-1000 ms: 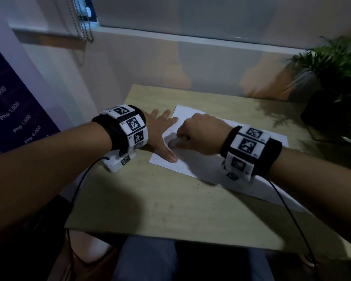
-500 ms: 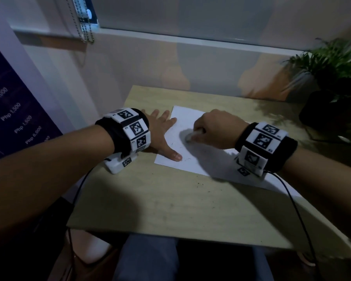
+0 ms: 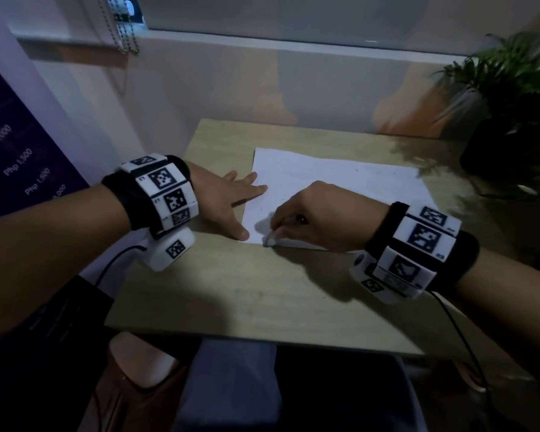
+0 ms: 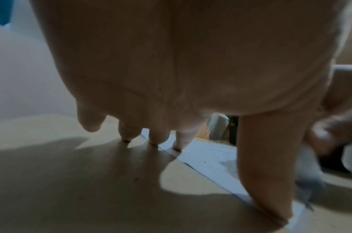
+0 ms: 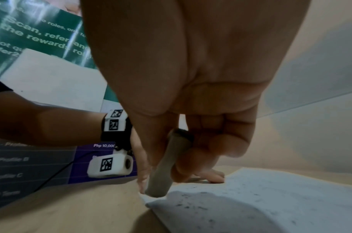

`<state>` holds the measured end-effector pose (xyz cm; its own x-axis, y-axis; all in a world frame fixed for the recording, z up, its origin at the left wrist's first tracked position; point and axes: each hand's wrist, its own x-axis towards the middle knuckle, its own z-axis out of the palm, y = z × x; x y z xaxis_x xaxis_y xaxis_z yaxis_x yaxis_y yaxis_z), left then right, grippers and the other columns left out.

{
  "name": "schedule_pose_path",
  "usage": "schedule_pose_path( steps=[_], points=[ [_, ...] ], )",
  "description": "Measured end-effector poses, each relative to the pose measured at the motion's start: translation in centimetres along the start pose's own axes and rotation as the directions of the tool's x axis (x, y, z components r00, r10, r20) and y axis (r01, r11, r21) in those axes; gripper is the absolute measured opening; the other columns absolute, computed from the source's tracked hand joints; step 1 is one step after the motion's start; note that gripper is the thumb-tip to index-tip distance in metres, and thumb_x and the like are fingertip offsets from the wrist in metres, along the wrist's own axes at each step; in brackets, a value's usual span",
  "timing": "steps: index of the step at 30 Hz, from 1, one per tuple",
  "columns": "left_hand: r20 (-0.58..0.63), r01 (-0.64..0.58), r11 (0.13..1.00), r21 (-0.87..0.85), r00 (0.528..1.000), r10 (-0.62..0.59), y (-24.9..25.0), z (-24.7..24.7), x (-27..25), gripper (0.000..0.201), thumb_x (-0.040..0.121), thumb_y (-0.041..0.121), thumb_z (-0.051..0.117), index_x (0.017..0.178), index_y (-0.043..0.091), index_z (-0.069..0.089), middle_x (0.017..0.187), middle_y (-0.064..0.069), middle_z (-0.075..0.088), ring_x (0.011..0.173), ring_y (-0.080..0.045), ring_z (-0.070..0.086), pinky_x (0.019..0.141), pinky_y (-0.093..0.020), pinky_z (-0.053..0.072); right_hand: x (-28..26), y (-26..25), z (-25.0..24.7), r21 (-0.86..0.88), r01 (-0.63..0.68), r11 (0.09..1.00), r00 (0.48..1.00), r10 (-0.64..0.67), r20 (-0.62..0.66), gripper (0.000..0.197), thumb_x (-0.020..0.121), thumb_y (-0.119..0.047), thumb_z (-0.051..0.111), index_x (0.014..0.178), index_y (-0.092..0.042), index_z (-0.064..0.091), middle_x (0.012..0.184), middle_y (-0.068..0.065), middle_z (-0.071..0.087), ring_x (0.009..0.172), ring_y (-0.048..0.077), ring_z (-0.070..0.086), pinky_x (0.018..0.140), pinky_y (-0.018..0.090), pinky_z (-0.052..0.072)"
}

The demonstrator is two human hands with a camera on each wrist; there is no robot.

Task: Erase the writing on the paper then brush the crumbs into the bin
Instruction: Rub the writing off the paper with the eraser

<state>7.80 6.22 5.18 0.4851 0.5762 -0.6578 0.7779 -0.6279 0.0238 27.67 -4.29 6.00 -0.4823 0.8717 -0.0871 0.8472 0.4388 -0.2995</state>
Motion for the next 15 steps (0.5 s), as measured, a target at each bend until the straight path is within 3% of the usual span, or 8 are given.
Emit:
schedule_pose_path(
  steps=[5,9,13,15],
  points=[
    [-0.037,-0.001,1.0,-0.016,0.999,0.001,0.4,0.4,0.2,0.109,0.088,0.065,0.064,0.16,0.04,-0.014,0.166,0.011,-0.028,0.154,-0.021,-0.022,0.125,-0.05,-0.003,1.8,-1.9,0.1,-0.05,0.066,0.997,0.998,-0.065,0.023,0.02,0.095,-0.039,0.06,0.106,-0.033,0.076,0.097,-0.009,0.074,0.079,0.011,0.058,0.078,0.035,0.052],
    [-0.033,0.013,1.0,-0.016,0.999,-0.014,0.4,0.2,0.3,0.111,0.085,0.067,0.065,0.161,0.04,-0.011,0.166,0.009,-0.028,0.155,-0.023,-0.021,0.124,-0.052,-0.003,2.4,-2.5,-0.3,-0.136,0.085,0.987,0.992,-0.071,0.106,0.023,0.1,-0.034,0.053,0.103,-0.028,0.075,0.089,-0.005,0.069,0.078,0.018,0.059,0.08,0.041,0.052],
    [-0.033,0.021,1.0,0.015,0.999,-0.02,0.3,0.2,0.4,0.113,0.084,0.071,0.063,0.16,0.041,-0.015,0.166,0.011,-0.027,0.155,-0.022,-0.02,0.124,-0.052,-0.004,1.5,-2.0,-0.4,-0.191,0.09,0.977,0.985,-0.059,0.161,0.028,0.1,-0.041,0.051,0.095,-0.025,0.073,0.081,-0.006,0.059,0.078,0.021,0.057,0.079,0.04,0.051],
    [-0.022,0.028,1.0,0.013,0.999,-0.027,0.2,0.1,0.5,0.112,0.085,0.071,0.061,0.159,0.041,-0.017,0.166,0.013,-0.028,0.155,-0.02,-0.02,0.125,-0.052,-0.004,0.8,-1.6,-0.6,-0.249,0.1,0.963,0.979,-0.051,0.198,0.028,0.1,-0.04,0.052,0.095,-0.023,0.073,0.081,-0.003,0.061,0.08,0.022,0.059,0.079,0.041,0.051]
  ],
)
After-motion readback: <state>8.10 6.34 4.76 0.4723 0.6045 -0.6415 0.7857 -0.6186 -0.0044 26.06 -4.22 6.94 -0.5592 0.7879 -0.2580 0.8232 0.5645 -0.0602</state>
